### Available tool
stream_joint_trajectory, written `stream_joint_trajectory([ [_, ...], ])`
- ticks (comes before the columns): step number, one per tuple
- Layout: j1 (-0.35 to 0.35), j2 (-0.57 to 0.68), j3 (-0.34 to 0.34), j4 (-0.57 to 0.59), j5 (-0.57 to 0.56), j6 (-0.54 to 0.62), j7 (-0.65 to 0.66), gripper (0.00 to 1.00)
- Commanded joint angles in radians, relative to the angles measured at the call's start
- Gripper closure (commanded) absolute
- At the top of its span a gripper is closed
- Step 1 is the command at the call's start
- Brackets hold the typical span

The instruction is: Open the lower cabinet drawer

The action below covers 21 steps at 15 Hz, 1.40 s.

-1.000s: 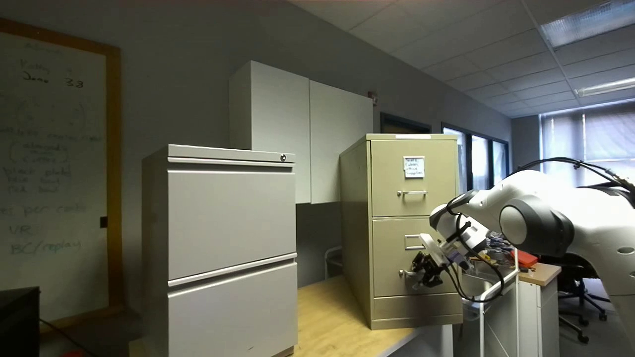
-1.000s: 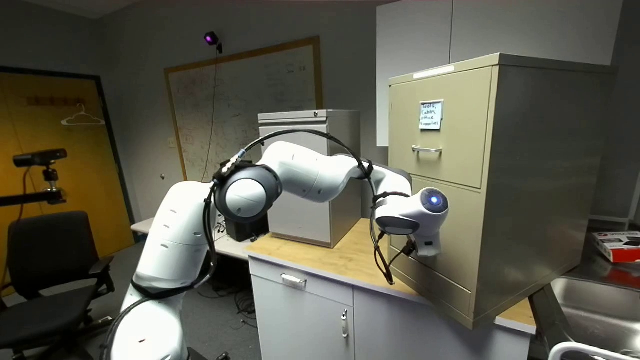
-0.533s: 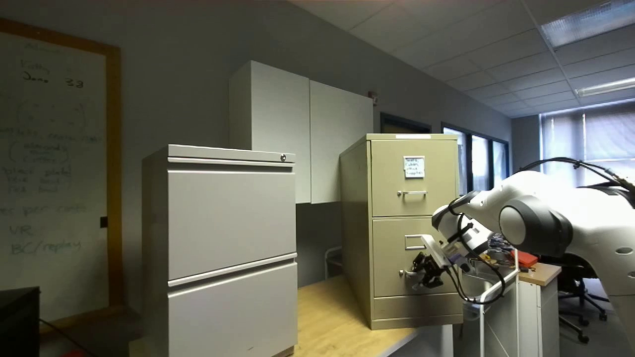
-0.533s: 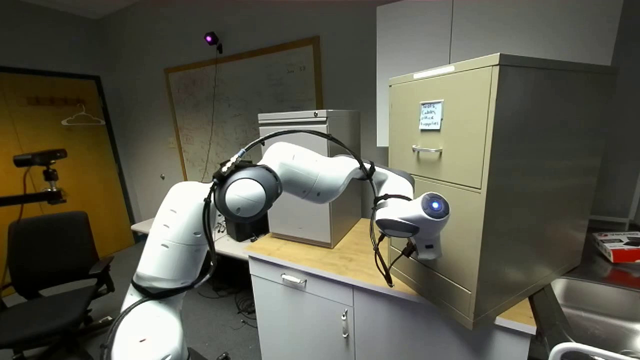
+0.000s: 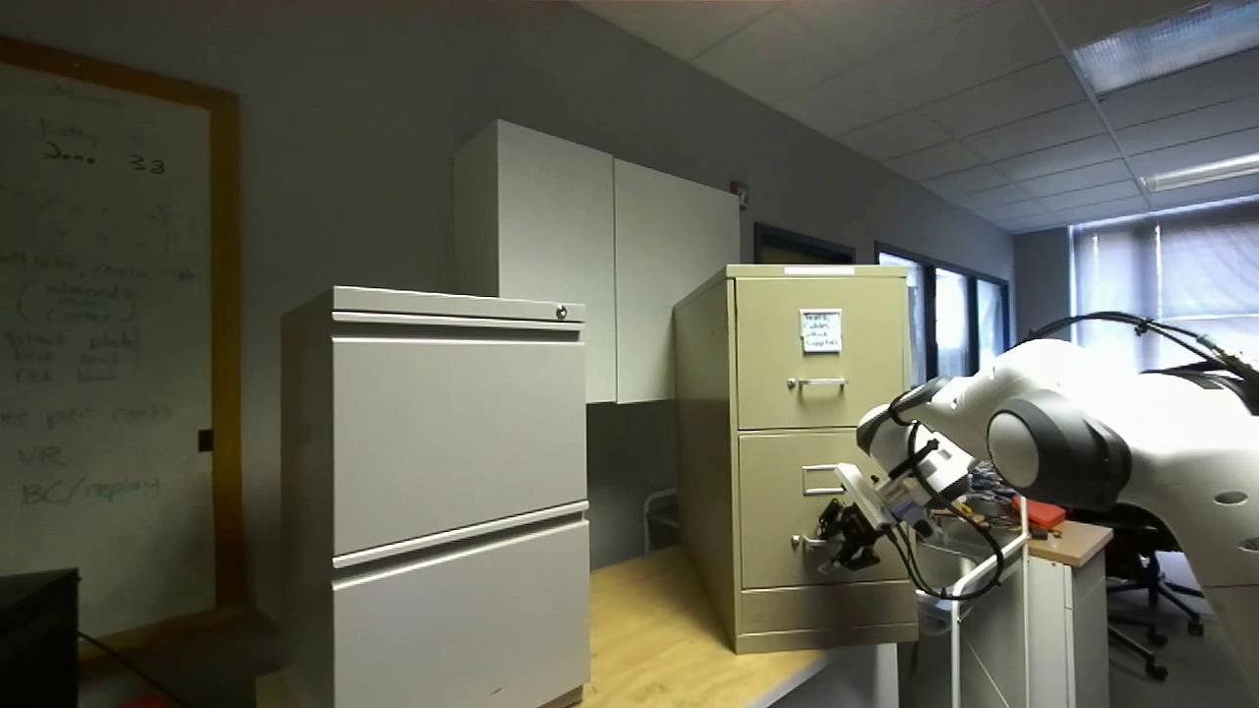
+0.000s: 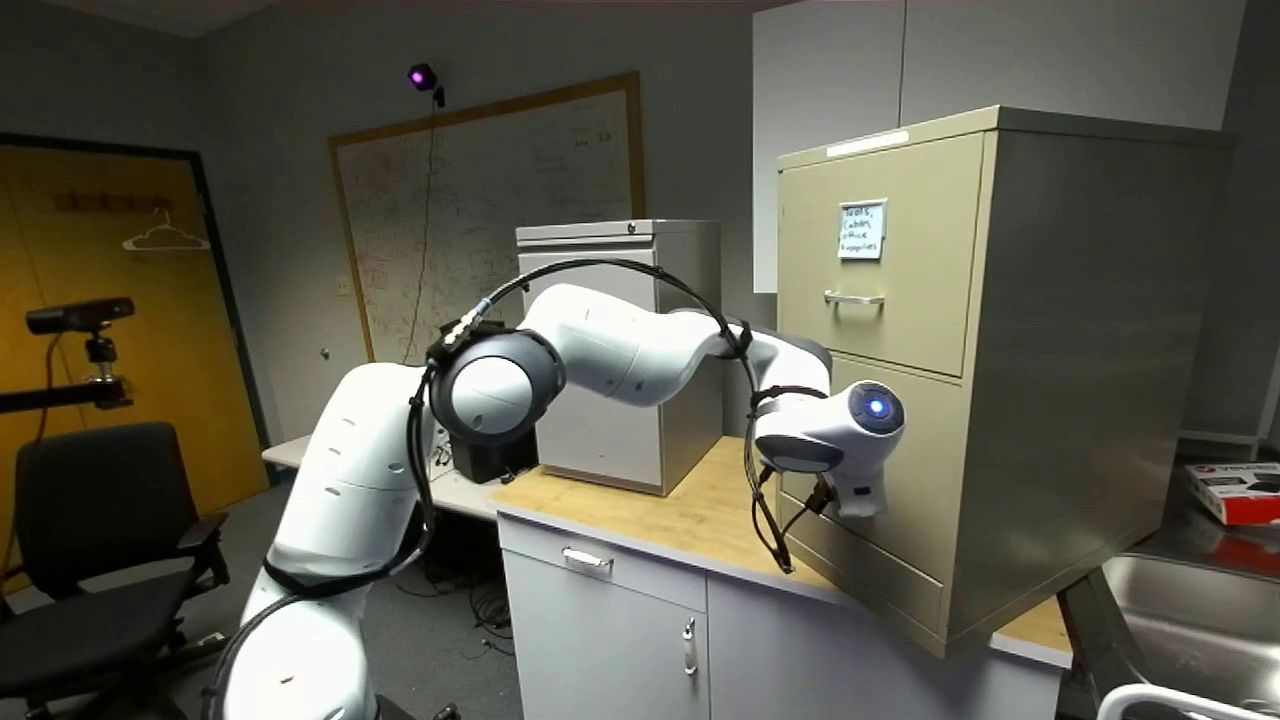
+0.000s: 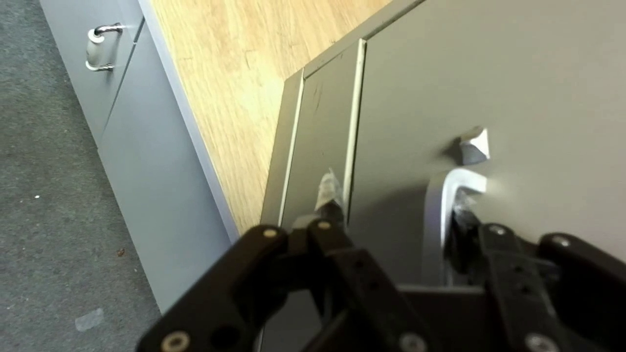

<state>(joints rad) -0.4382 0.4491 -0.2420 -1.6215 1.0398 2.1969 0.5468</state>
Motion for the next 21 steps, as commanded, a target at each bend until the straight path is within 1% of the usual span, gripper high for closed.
stream_joint_trajectory([
  [1,0.010,-0.059,0.003,-0.114,-0.001,-0.108,-0.058,0.74],
  [5,0.013,-0.069,0.005,-0.128,0.025,-0.106,-0.069,0.74],
  [7,0.028,-0.095,-0.007,-0.121,-0.011,-0.118,-0.023,0.74],
  [8,0.048,-0.116,-0.020,-0.117,-0.061,-0.117,0.024,0.74],
  [9,0.074,-0.138,-0.033,-0.128,-0.117,-0.095,0.060,0.74],
  [11,0.115,-0.168,-0.040,-0.169,-0.201,-0.035,0.087,0.74],
  [14,0.140,-0.189,-0.031,-0.227,-0.270,0.068,0.060,0.74],
  [17,0.140,-0.201,-0.017,-0.270,-0.278,0.153,0.014,0.74],
  [21,0.132,-0.213,0.006,-0.317,-0.239,0.239,-0.057,0.74],
])
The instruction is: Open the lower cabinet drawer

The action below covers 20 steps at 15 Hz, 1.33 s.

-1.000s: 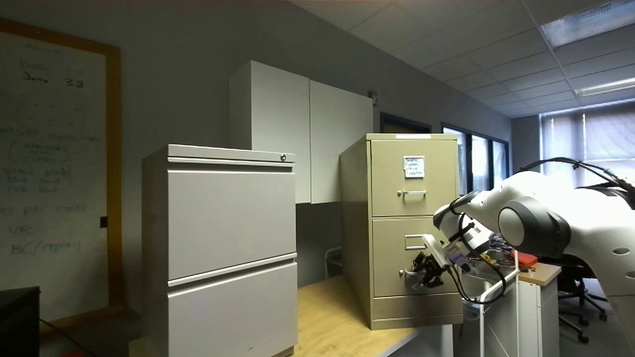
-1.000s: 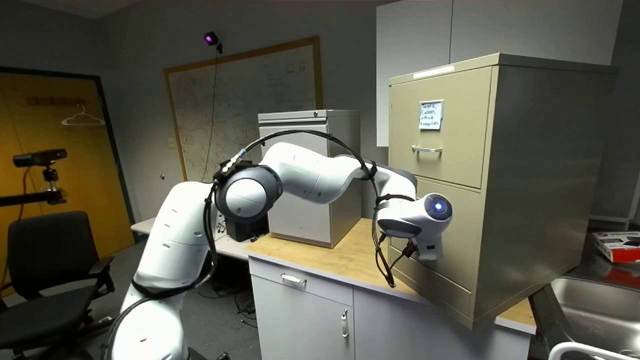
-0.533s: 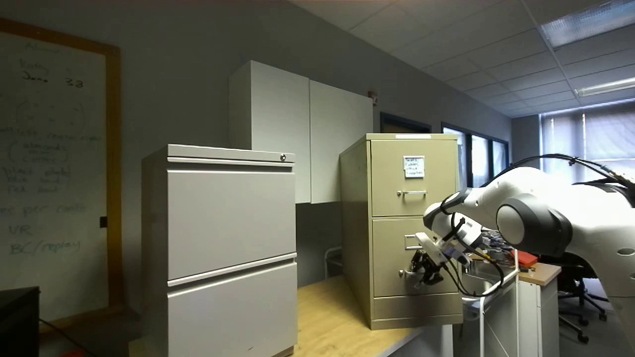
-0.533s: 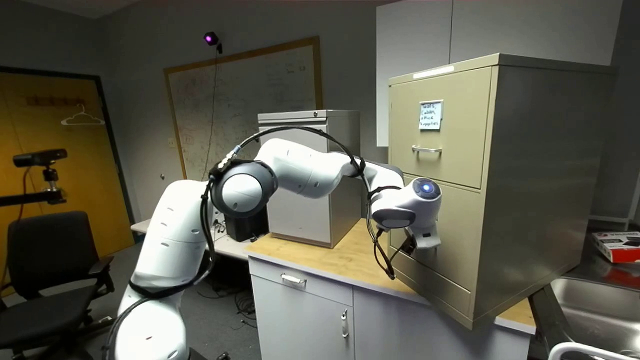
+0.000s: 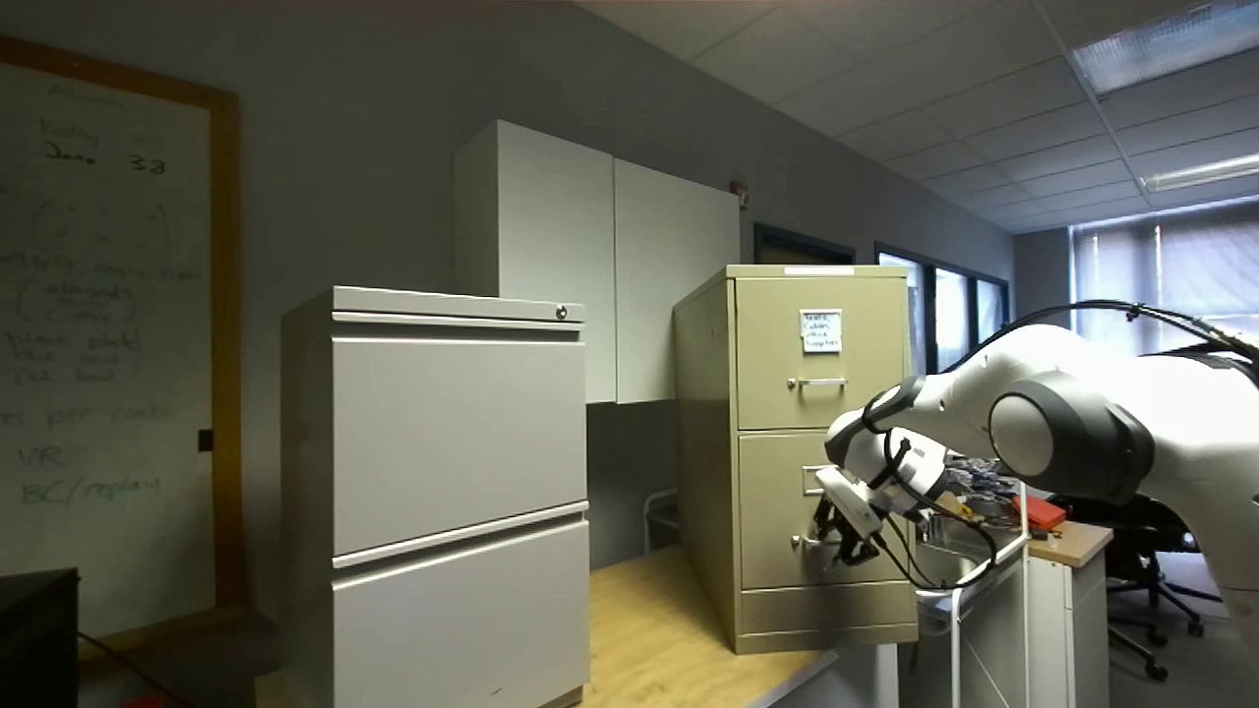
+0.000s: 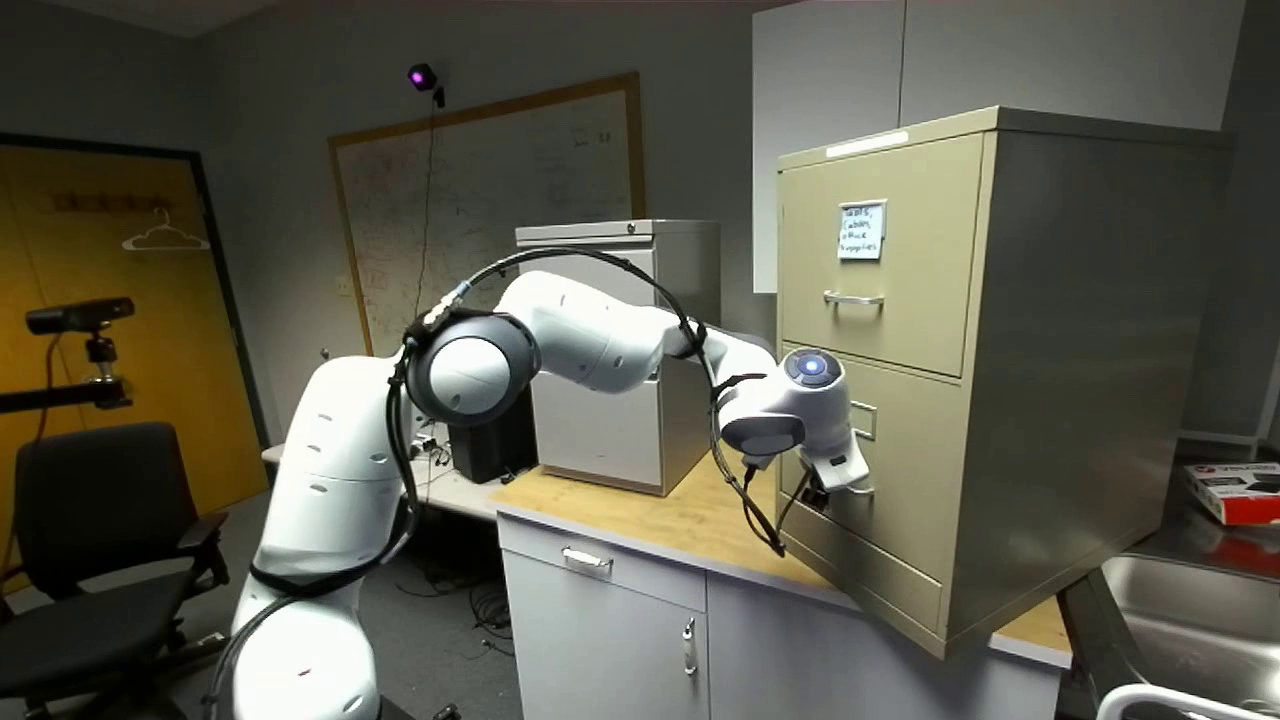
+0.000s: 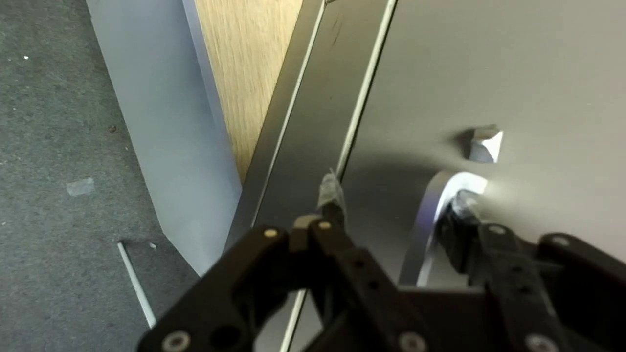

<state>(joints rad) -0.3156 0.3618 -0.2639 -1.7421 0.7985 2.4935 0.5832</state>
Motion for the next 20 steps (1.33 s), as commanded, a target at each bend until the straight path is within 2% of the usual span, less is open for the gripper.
stream_joint_trajectory([
  [1,0.008,-0.128,0.033,-0.207,0.013,-0.040,-0.108,0.74],
  [5,-0.010,-0.130,0.054,-0.244,0.113,0.019,-0.189,0.74],
  [8,-0.036,-0.115,0.068,-0.254,0.245,0.030,-0.289,0.74],
  [12,-0.061,-0.104,0.071,-0.261,0.440,-0.004,-0.428,0.74],
  [16,-0.066,-0.111,0.059,-0.285,0.579,-0.064,-0.519,0.74],
  [18,-0.067,-0.131,0.042,-0.306,0.593,-0.110,-0.525,0.74],
  [20,-0.050,-0.182,0.019,-0.342,0.540,-0.146,-0.474,0.74],
])
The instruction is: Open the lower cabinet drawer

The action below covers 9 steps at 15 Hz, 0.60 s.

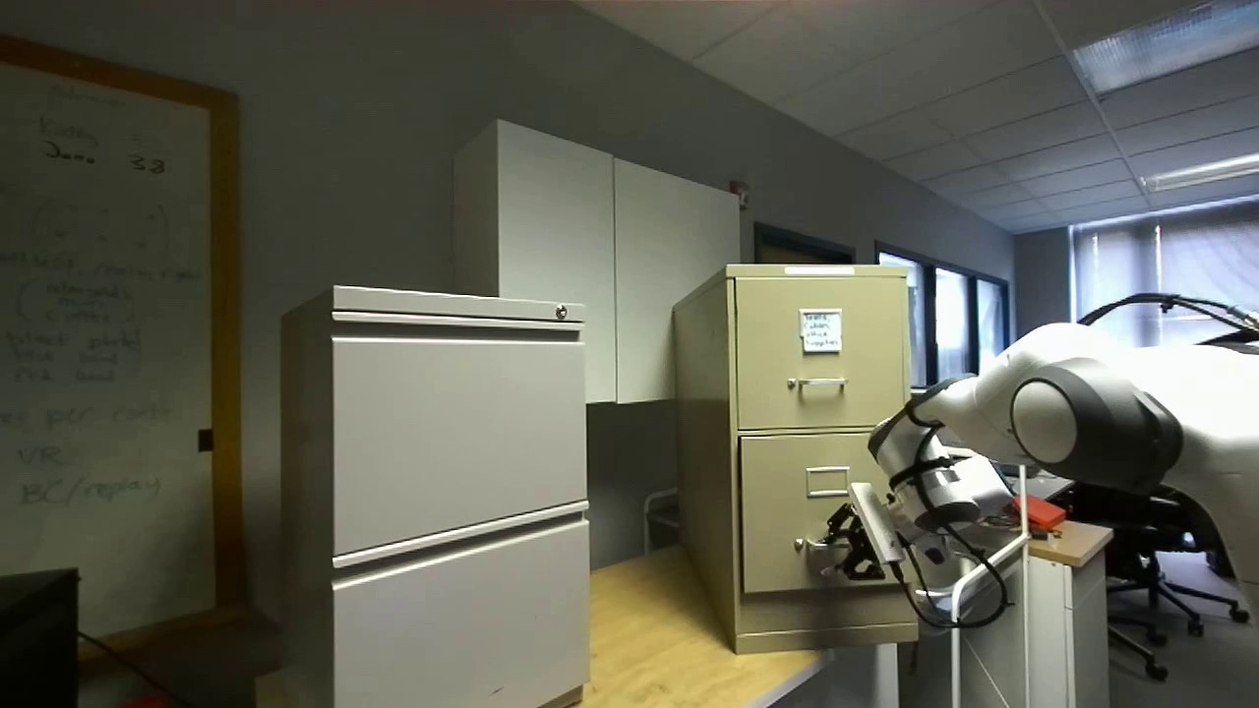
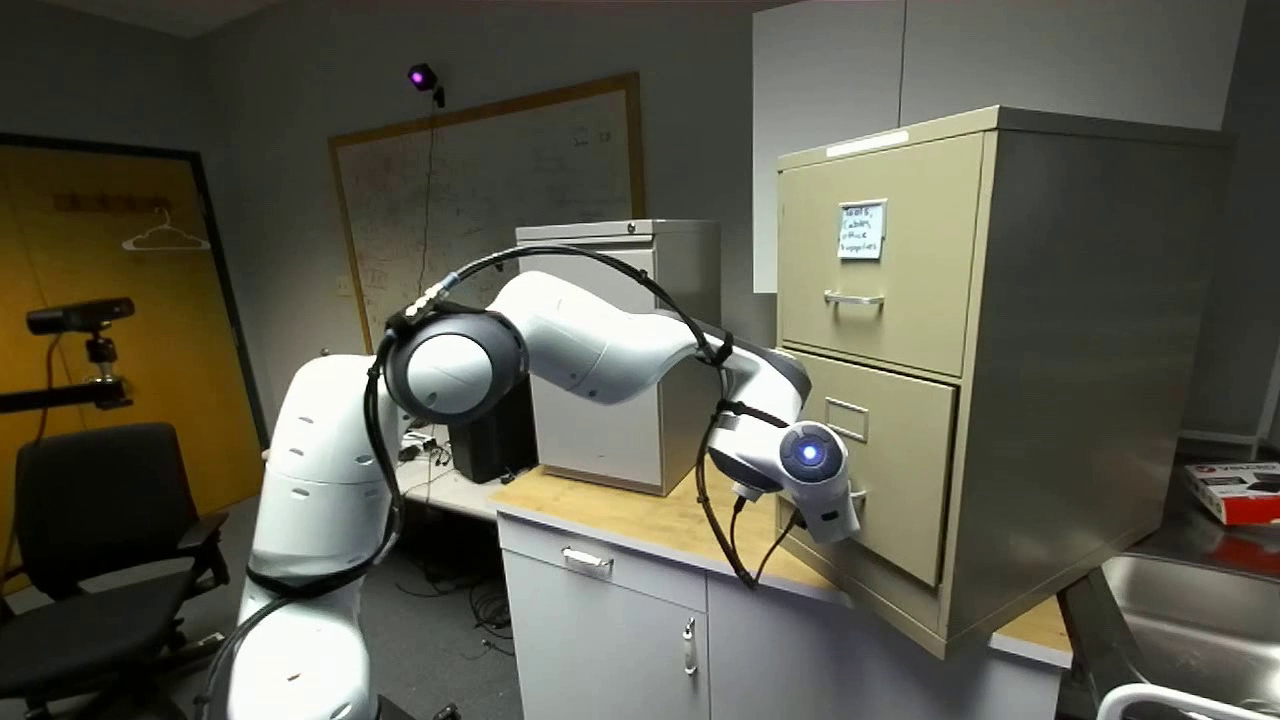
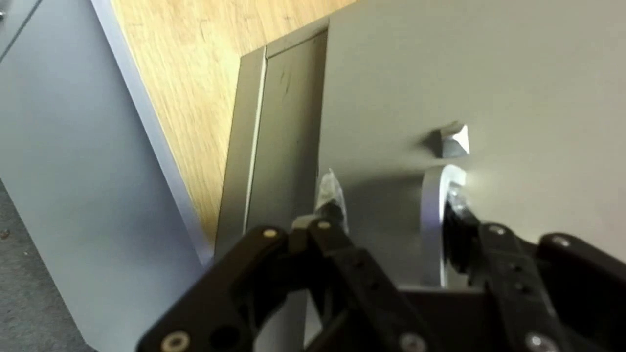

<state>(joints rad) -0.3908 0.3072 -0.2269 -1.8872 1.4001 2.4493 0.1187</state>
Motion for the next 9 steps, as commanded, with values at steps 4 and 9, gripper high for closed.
stream_joint_trajectory([
  [4,0.063,-0.221,-0.029,-0.271,-0.164,-0.116,0.081,0.74],
  [9,0.053,-0.313,-0.050,-0.422,-0.216,-0.130,0.044,0.74],
])
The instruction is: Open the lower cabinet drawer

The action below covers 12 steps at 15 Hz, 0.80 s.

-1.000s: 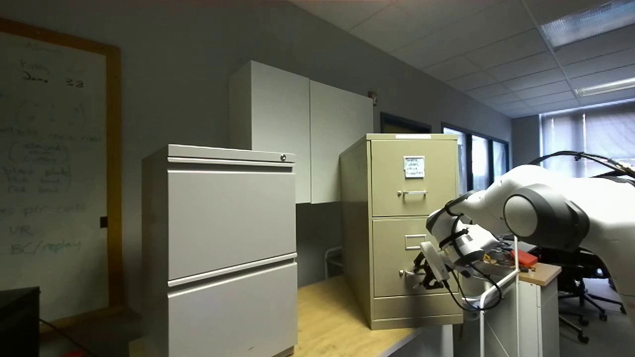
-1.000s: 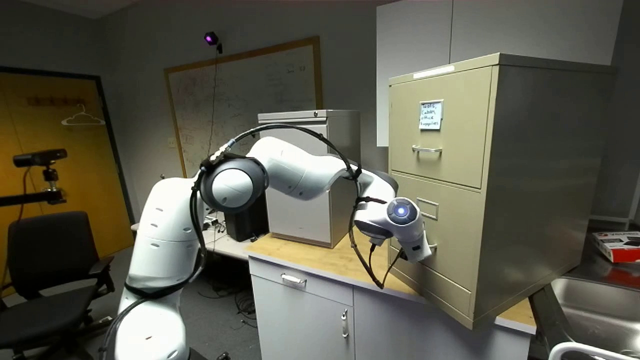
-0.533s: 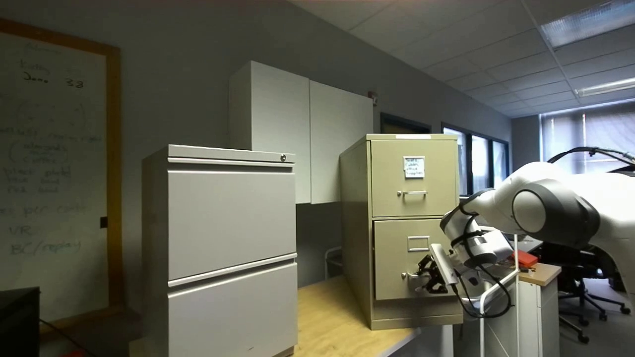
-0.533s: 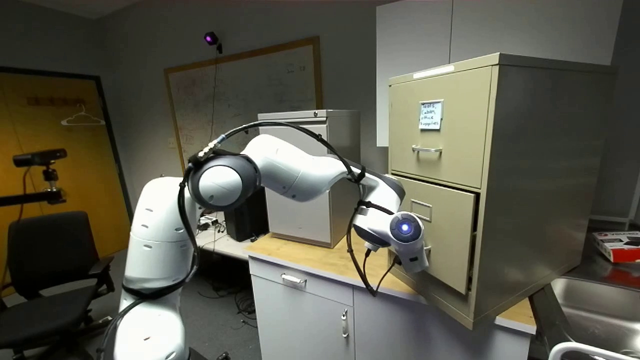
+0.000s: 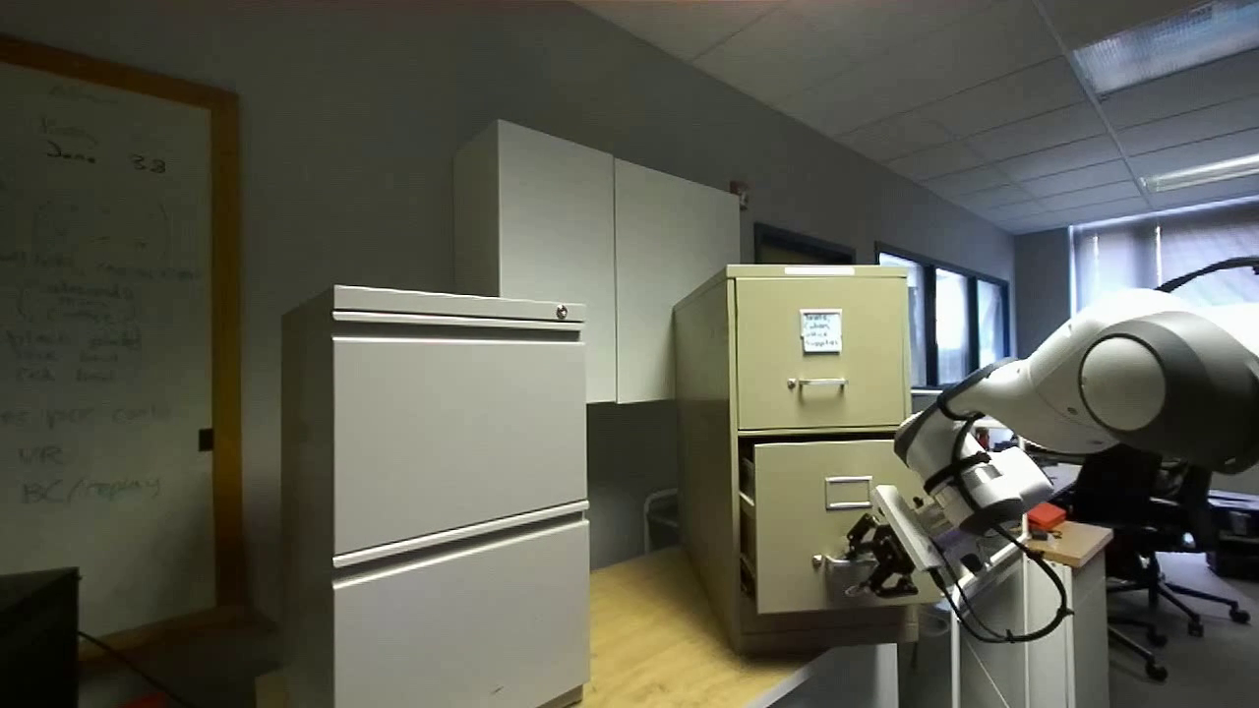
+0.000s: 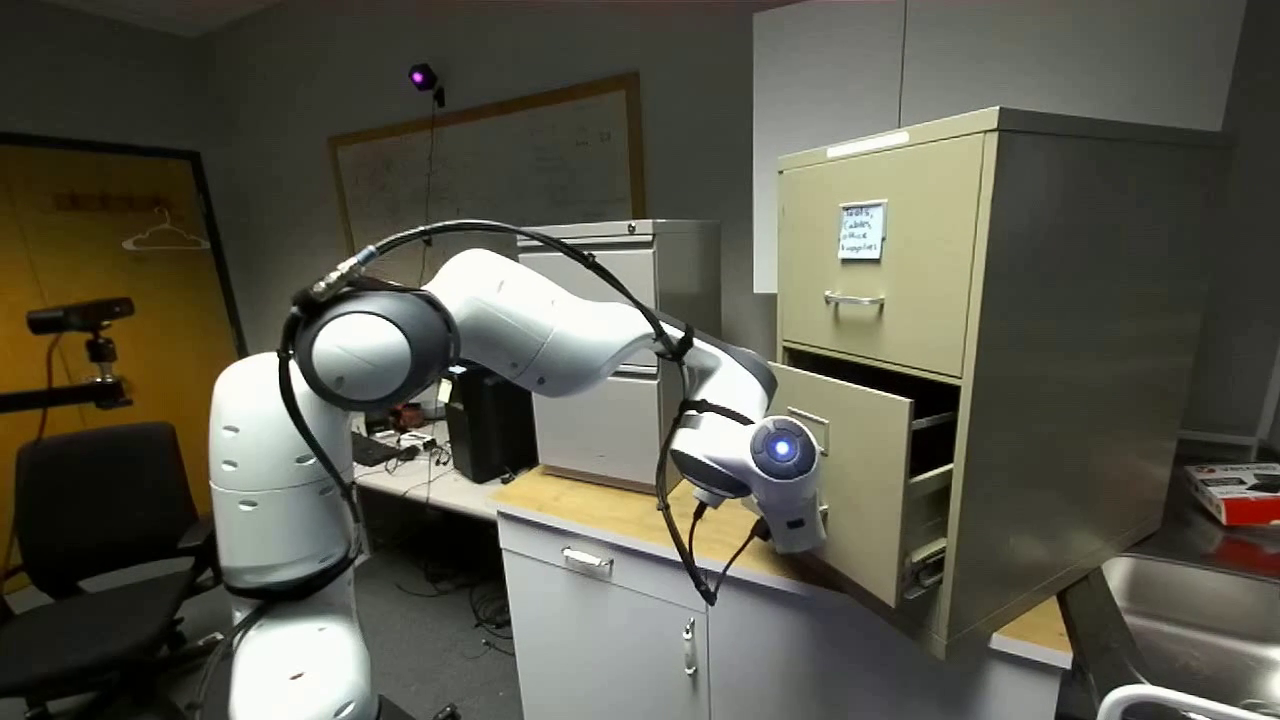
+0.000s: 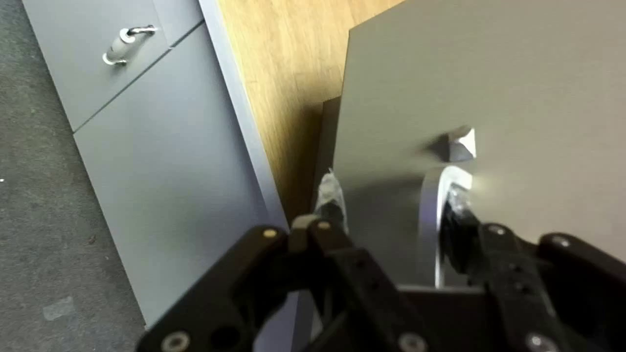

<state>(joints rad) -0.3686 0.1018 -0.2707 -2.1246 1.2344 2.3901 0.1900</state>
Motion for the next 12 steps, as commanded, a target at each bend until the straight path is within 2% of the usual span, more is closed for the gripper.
stream_joint_trajectory([
  [1,0.029,-0.127,-0.010,-0.215,-0.048,-0.077,-0.039,0.74],
  [12,-0.017,-0.329,-0.087,-0.501,-0.070,-0.230,-0.129,0.74],
])
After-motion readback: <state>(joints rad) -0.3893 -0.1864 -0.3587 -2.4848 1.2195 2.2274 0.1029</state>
